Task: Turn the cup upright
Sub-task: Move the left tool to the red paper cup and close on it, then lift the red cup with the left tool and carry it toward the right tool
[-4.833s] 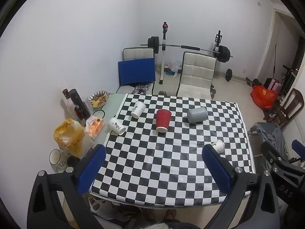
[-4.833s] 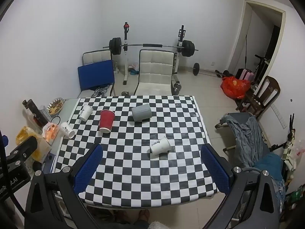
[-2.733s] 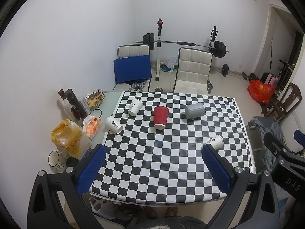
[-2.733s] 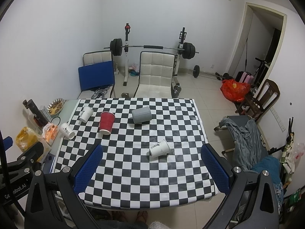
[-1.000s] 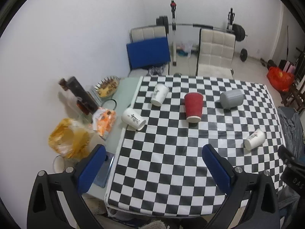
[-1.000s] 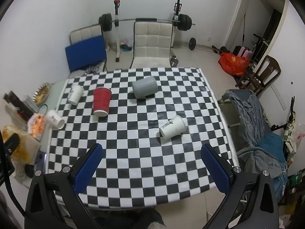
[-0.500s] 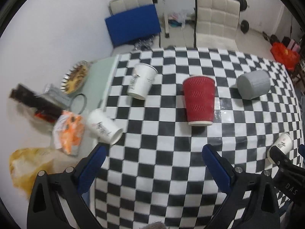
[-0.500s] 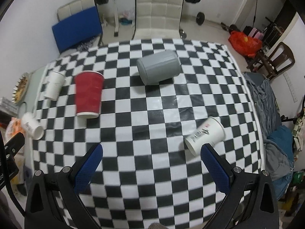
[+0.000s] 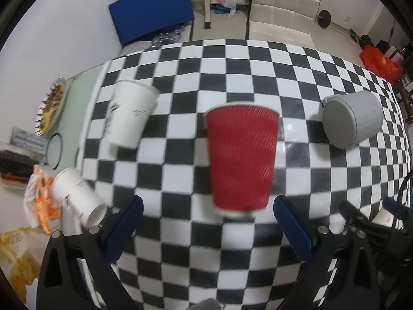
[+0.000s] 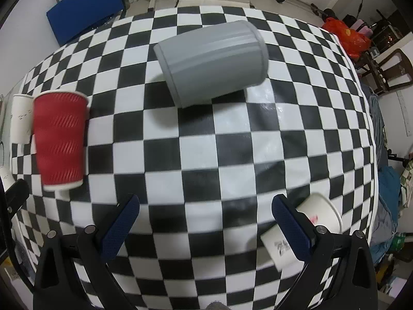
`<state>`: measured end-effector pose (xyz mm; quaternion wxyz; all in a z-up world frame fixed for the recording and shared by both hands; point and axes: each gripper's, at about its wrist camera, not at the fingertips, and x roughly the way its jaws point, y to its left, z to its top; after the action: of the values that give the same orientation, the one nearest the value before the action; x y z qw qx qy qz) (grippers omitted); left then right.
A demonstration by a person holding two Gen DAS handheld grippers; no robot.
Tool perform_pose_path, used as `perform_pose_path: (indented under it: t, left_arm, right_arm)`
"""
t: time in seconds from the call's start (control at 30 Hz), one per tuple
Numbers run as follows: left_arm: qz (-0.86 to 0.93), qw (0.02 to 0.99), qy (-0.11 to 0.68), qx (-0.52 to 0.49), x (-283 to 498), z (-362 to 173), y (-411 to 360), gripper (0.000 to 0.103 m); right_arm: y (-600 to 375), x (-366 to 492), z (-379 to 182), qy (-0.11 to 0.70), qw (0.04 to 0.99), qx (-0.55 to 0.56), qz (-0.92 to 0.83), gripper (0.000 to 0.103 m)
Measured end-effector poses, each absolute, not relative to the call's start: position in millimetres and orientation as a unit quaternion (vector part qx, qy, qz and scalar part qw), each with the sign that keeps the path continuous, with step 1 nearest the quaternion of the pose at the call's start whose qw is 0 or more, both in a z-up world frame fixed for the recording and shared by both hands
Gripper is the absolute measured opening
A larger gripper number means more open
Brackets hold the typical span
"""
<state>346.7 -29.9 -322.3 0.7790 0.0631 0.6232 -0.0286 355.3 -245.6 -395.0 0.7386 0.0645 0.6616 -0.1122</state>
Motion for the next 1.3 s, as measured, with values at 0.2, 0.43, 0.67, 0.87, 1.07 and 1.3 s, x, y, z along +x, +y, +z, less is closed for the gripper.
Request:
perform_pose_path:
  t: [0.2, 0.43, 0.67, 0.87, 1.07, 1.3]
  left_arm:
    - [-0.046, 0.773, 0.628, 0.082, 375, -340, -45, 0.102]
    - [-0.069, 0.749, 0.653, 0.090, 396, -368, -55, 0.102]
    - [-0.077, 0.737, 0.662, 0.111, 409, -390, -62, 0.076]
    - [-0.076, 0.751, 0.647, 0.107, 407, -385, -57, 0.075]
    - [-0.081, 0.757, 0.642, 0.088, 398, -365, -48, 0.074]
    - [-0.097, 0.762, 0.638, 0.060, 374, -329, -34, 0.074]
  right_arm:
    - [-253, 374, -411, 0.675, 0.728, 0.062, -0.106, 0.103]
    - [-260, 391, -431, 0.687, 0.716, 0.067, -0.103, 0.103]
    - [-270, 405, -446, 0.693, 0.711, 0.072, -0.101, 0.103]
    - [-264, 413, -452, 0.695, 0.708, 0.079, -0.097, 0.103]
    - [-262, 404, -447, 0.697, 0.708, 0.076, -0.087, 0.103]
    - [-260, 398, -431, 0.695, 0.712, 0.076, -0.067, 0.103]
